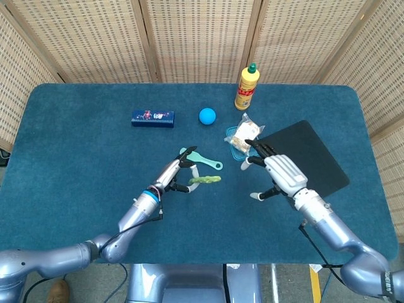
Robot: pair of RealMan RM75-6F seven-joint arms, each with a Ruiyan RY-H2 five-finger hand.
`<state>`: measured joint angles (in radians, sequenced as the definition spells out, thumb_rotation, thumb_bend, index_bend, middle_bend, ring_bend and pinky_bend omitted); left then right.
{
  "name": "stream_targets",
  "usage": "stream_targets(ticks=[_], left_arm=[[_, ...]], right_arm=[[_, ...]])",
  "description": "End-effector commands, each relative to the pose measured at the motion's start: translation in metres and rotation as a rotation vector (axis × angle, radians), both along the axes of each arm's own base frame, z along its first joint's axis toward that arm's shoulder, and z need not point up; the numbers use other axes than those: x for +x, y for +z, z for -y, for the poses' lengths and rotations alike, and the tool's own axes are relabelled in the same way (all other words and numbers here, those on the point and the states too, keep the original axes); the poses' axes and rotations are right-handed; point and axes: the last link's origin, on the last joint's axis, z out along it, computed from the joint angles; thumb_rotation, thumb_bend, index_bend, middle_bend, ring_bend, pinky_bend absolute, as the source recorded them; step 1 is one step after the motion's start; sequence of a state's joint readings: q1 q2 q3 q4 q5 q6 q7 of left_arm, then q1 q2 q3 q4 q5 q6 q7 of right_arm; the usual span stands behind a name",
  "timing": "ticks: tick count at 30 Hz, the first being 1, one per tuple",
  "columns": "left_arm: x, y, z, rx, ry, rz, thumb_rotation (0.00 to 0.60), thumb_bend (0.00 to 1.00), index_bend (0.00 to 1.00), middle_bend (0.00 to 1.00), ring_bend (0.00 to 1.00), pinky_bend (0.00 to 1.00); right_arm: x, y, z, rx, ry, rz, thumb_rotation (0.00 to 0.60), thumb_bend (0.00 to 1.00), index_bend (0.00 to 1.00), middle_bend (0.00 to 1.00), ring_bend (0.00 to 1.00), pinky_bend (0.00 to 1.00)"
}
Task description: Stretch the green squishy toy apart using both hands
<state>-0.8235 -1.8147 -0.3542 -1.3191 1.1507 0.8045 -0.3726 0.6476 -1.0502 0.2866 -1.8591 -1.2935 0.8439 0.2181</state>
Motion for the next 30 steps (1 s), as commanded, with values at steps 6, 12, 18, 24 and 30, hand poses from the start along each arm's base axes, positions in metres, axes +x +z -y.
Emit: stream_targets(ticks=[6,12,18,24,30], left_arm=[[0.031,-0.011,0.008,-0.007,-0.028,0.009,0.6,0.4,0.76,0.0,0.0,0.0],[0.039,-0.013,0.012,-0.008,-0.016,0.036,0.6,0.4,0.76,0.0,0.0,0.0],[0.04,-0.012,0.012,-0.005,-0.014,0.039,0.6,0.4,0.76,0.0,0.0,0.0],[0.043,-0.013,0.013,-0.011,-0.02,0.042,0.6,0.4,0.76,0.0,0.0,0.0],[0.047,-0.013,0.014,-0.01,-0.023,0.044,0.6,0.4,0.76,0.0,0.0,0.0]], right_arm=[[0.021,-0.014,0.009,0.019,0.005,0.003,0.6,0.2,0.46,0.0,0.0,0.0],[0.025,-0.022,0.008,0.02,0.0,-0.01,0.6,0.25,0.47,0.0,0.0,0.0],[0.026,-0.022,0.007,0.02,-0.006,-0.011,0.6,0.27,0.49,0.0,0.0,0.0],[0.028,-0.025,0.004,0.048,-0.023,0.004,0.6,0.3,0.51,0.0,0.0,0.0],[0.032,-0.028,0.003,0.058,-0.027,0.009,0.6,0.35,0.53,0.0,0.0,0.0]])
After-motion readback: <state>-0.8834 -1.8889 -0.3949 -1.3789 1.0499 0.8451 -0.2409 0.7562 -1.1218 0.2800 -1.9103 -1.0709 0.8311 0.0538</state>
